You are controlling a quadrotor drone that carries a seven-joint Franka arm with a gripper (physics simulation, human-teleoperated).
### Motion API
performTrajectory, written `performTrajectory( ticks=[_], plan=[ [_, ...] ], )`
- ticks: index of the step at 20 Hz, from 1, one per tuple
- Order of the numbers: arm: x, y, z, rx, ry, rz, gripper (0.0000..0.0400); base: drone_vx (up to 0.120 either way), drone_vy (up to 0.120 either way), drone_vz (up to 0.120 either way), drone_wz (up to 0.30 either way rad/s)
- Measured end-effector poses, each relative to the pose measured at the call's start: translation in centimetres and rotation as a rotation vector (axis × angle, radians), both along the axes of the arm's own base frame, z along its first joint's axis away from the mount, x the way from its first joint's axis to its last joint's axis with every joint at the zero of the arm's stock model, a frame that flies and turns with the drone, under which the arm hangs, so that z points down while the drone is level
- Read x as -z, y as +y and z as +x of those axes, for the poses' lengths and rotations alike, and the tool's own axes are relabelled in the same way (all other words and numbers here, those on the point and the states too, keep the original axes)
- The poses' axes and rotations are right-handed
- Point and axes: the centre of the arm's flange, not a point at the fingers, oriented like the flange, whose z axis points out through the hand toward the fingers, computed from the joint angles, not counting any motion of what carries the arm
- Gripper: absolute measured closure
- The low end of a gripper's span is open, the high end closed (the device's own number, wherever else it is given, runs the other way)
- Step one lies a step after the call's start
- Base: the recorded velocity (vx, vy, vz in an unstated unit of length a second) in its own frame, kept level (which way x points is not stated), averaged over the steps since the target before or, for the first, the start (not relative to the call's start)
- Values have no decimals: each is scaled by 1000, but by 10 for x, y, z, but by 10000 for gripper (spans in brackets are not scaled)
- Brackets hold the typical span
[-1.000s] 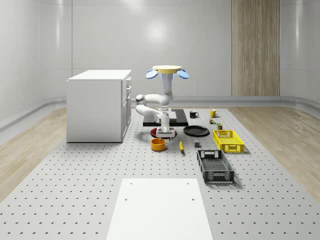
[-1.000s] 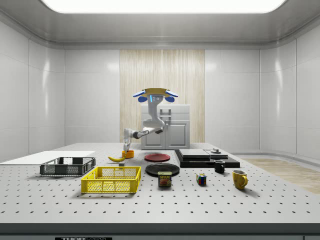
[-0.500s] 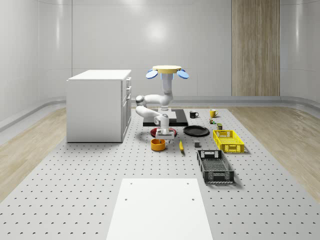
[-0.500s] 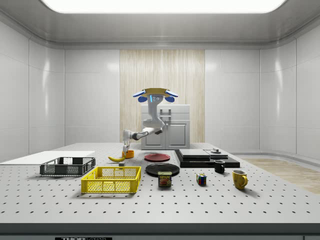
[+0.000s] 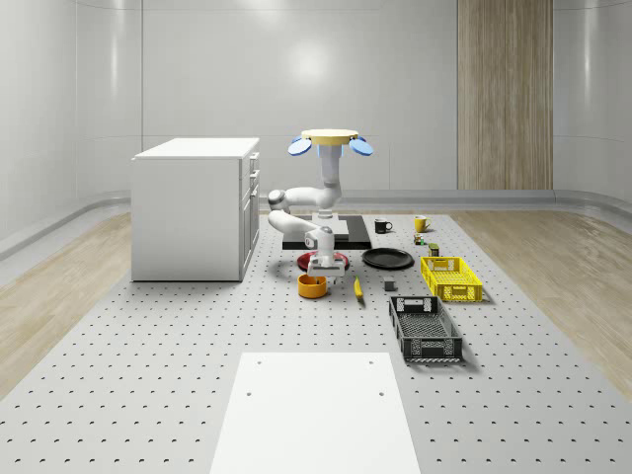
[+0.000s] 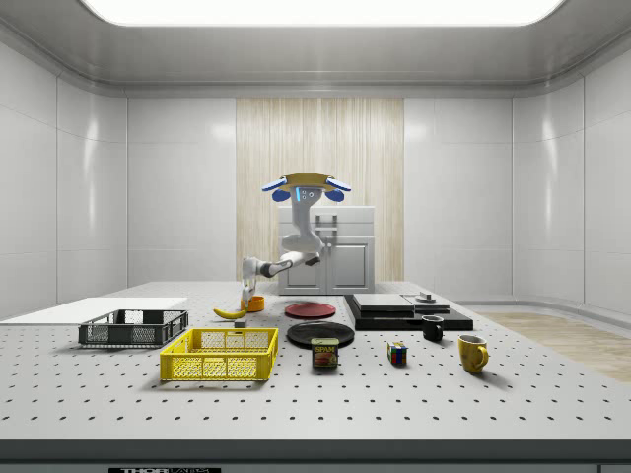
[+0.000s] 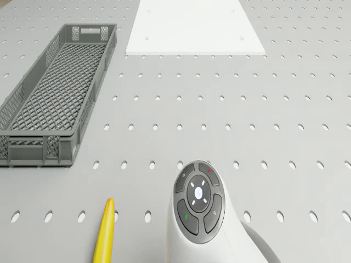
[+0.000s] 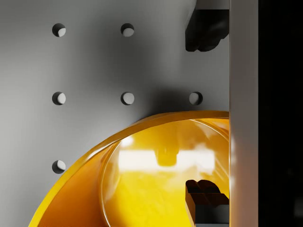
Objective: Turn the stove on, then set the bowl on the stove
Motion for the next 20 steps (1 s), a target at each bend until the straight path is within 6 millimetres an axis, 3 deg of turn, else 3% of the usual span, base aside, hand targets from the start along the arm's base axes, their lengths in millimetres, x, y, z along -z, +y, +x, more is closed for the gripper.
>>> performTrajectory(
  ticks=[1,3,6,10,15,20],
  plan=[
    [0,0,0,0,0,0,85,0,0,0,0],
    [0,1,0,0,0,0,169,0,0,0,0],
    [0,1,0,0,0,0,238,0,0,0,0],
    [-1,1,0,0,0,0,277,0,0,0,0],
    [9,1,0,0,0,0,294,0,0,0,0],
    [28,1,0,0,0,0,298,-40,32,104,0]
  ],
)
